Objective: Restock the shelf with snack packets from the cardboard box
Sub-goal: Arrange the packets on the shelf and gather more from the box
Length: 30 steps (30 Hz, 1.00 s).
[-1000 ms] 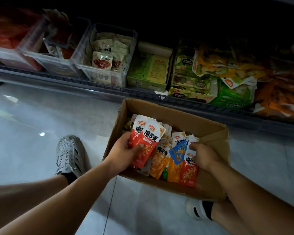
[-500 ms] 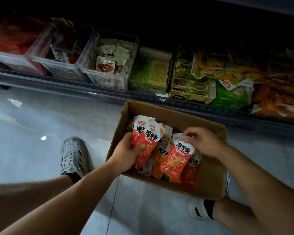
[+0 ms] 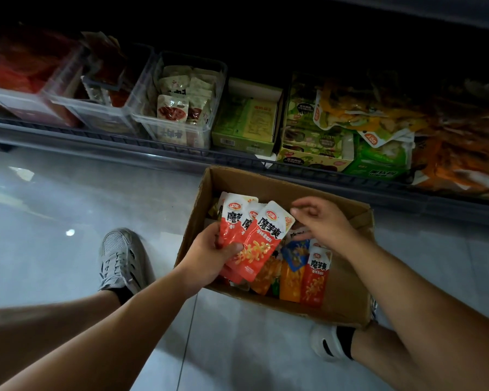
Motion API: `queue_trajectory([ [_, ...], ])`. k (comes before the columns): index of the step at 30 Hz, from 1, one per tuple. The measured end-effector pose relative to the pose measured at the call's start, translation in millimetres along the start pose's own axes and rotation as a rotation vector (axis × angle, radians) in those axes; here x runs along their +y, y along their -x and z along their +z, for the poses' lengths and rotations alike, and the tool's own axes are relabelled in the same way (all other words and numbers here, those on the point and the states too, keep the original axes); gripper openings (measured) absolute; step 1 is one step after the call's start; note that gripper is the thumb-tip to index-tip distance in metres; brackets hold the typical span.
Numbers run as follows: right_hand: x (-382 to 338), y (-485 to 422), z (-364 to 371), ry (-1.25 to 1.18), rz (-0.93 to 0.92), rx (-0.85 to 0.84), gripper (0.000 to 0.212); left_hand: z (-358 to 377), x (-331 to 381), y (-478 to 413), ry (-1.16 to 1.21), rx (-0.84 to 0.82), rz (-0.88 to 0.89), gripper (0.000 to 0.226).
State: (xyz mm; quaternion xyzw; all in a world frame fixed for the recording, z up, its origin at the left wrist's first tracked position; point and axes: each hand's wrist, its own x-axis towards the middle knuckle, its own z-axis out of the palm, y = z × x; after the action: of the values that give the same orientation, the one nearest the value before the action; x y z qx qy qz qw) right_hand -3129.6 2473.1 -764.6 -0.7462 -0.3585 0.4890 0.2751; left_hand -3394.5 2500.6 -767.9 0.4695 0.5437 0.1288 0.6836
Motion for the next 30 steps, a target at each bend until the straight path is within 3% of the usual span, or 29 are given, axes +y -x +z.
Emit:
queue_trajectory([
  [2,33,-7,-10,0.328,0.03,0.028,0.029,0,-4,-3,0.043,0.038,-0.005,0.048],
  [4,64,-8,-15,0.616,0.129,-0.065,0.037,-1,-6,-5,0.066,0.044,0.001,0.045],
  [8,91,-7,-10,0.877,0.174,-0.187,0.053,-2,-6,-9,0.002,0.054,0.009,0.045],
  [13,100,-15,-11,0.893,0.171,-0.169,0.057,-3,-7,-12,0.003,0.063,-0.004,0.046],
  [17,102,-20,-11,0.888,0.16,-0.137,0.015,-2,-8,-13,0.014,0.066,-0.007,0.046],
  [23,56,-7,-21,0.428,0.018,-0.218,0.009,-2,-9,-13,0.034,0.106,-0.001,0.043],
  [30,-38,11,-31,0.313,-0.13,-0.231,0.008,0,-4,-8,-0.05,0.163,0.035,0.042],
])
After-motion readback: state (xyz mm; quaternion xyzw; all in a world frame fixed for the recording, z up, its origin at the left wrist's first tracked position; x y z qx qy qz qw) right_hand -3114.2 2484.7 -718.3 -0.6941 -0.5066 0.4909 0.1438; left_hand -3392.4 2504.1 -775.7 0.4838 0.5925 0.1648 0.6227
